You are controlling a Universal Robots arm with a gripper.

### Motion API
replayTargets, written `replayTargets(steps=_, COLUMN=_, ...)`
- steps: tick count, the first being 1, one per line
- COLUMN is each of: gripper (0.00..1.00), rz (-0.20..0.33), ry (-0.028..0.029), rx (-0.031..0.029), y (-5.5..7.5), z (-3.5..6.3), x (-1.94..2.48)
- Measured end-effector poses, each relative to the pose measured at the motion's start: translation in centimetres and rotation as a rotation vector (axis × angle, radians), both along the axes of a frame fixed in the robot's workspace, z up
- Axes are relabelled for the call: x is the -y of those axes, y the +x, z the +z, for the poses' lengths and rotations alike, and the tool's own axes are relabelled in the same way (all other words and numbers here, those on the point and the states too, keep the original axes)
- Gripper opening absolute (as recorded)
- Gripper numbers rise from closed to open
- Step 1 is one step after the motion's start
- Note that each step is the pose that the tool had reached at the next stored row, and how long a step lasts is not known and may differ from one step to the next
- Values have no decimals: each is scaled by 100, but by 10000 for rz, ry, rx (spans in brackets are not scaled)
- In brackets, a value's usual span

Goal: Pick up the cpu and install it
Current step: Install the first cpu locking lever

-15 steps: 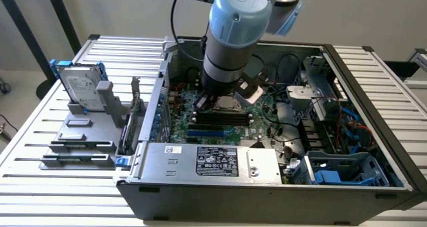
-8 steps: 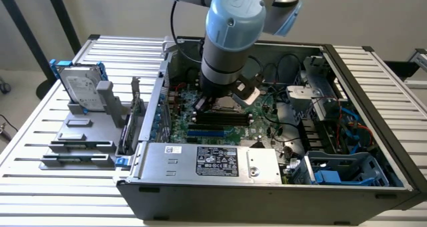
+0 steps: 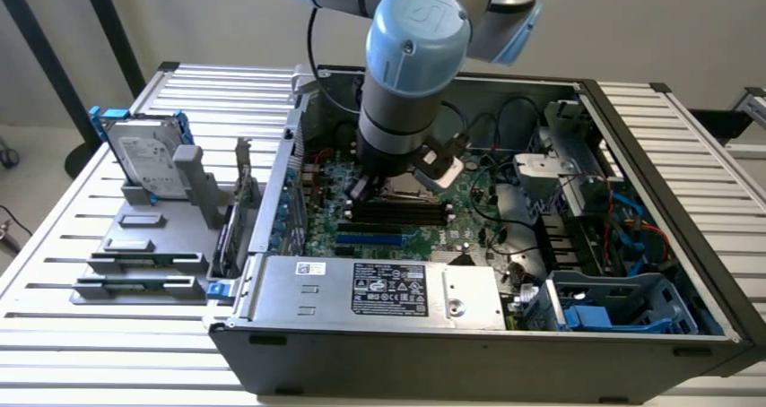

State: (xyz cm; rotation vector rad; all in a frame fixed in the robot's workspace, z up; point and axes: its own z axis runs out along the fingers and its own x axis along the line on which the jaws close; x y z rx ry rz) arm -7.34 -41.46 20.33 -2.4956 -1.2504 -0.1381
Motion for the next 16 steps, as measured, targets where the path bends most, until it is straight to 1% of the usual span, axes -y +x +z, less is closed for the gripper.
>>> replayTargets(steps=4, gripper=11, rz=137, ry=-2, rx=42, y=-2, z=-32, x=-16)
replayTargets(steps=13, gripper=11, rz=421, ry=-4, rx=109, y=-5, z=-77, x=-35)
replayTargets(steps=16, gripper=11, rz=497, ry=-3, rx=160, y=-5, z=-87, x=-43)
